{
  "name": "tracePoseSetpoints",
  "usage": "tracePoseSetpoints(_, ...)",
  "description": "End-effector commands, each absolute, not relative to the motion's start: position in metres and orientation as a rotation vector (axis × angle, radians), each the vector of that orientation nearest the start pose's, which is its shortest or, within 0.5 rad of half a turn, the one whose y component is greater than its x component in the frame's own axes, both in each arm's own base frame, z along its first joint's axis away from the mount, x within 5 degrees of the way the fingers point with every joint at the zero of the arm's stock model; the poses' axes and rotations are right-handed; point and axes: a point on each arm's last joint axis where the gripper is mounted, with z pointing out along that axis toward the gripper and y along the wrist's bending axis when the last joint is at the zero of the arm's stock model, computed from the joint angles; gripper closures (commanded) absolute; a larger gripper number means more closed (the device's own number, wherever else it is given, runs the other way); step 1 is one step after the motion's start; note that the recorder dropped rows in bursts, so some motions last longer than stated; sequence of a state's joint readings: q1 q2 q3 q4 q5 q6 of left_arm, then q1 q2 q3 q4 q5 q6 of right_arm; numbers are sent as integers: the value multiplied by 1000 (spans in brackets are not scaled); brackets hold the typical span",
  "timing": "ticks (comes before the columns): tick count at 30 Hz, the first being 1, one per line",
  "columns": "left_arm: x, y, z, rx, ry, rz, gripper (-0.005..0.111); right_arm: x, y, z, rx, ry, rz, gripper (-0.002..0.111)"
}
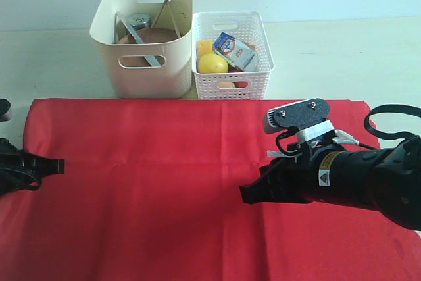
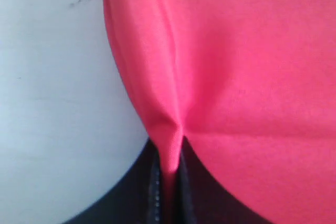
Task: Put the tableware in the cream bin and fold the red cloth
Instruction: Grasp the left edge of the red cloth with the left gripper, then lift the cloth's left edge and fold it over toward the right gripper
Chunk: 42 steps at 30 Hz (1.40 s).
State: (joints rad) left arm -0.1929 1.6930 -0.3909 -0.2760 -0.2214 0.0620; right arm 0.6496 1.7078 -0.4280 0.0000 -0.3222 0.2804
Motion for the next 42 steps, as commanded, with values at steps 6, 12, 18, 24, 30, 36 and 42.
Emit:
tracePoseSetpoints(6,216,7,113,-135,2632,-2,107,196,149,101,-495,2457,386,108)
tracePoseSetpoints(12,219,-32,156,84,2637,-146,107,193,148,92,-555,2505,355,108)
tracePoseSetpoints(18,217,-87,193,324,2548,-311,107,192,148,85,-560,2526,346,108)
tracePoseSetpoints(24,199,-159,226,647,2445,-500,107,194,149,99,-556,2470,371,108)
tracePoseSetpoints(30,188,-216,256,838,2283,-617,107,189,144,132,-640,2392,350,108)
tracePoseSetpoints(36,195,-256,244,952,2307,-625,107,177,121,188,-593,2273,341,108)
tracePoseSetpoints(42,210,-286,236,984,2331,-636,107,151,79,248,-409,2094,340,108)
